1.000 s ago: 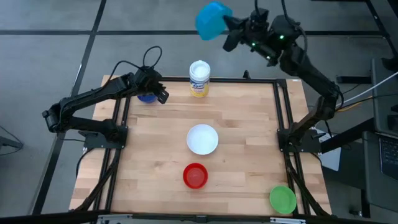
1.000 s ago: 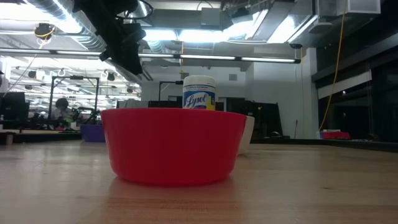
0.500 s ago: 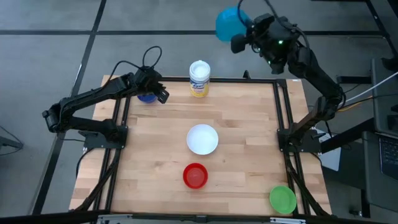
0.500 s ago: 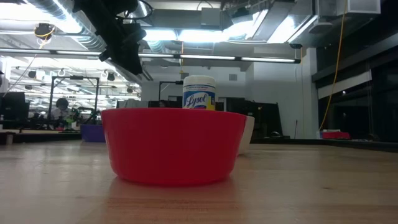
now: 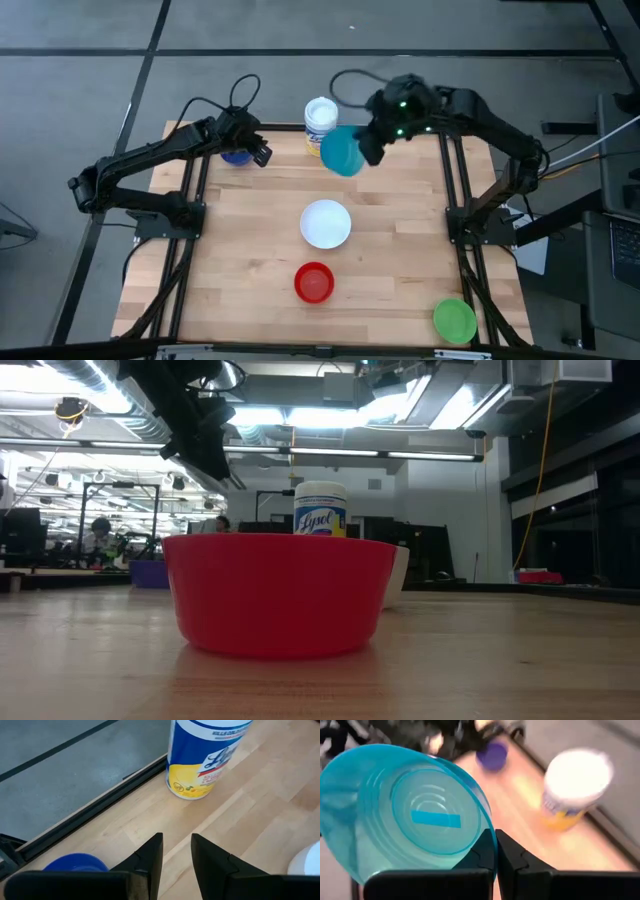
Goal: Nest bowls inside each other
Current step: Stack the light blue bowl on top of the white bowl
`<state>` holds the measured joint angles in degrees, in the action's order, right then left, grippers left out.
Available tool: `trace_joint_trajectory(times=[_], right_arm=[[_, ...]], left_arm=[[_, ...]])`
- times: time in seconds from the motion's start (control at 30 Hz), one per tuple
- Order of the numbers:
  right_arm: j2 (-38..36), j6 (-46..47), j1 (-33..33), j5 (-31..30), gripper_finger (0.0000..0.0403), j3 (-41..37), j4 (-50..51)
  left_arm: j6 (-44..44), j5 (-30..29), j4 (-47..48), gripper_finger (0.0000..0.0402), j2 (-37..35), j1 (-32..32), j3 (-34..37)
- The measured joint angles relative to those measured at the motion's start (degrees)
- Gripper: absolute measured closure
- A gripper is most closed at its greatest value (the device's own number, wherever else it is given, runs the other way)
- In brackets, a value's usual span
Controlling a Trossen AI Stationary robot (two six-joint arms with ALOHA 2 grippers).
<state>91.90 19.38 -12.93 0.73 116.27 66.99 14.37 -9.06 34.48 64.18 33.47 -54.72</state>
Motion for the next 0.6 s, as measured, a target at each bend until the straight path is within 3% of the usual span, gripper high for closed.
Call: trace_joint_trajectory(times=[0.23,0.43,0.6], right_arm=[[0.02,0.54,1.2,10.29,0.0403,-15.18,-2.68],[0.02,2.33,0.96,17.99,0.0403,-29.57,-15.11],[1.09,5.23,0.98,20.93,0.0403,-37.02,-22.46]], left_arm=[[0.04,0.28,0.0,0.0304,0.0,-1.73,0.0],[0.35,0.44,0.0,0.0304,0.0,-3.93,0.0],[0.89,0.44,-0.04,0.0304,0.12,-5.51,0.0]])
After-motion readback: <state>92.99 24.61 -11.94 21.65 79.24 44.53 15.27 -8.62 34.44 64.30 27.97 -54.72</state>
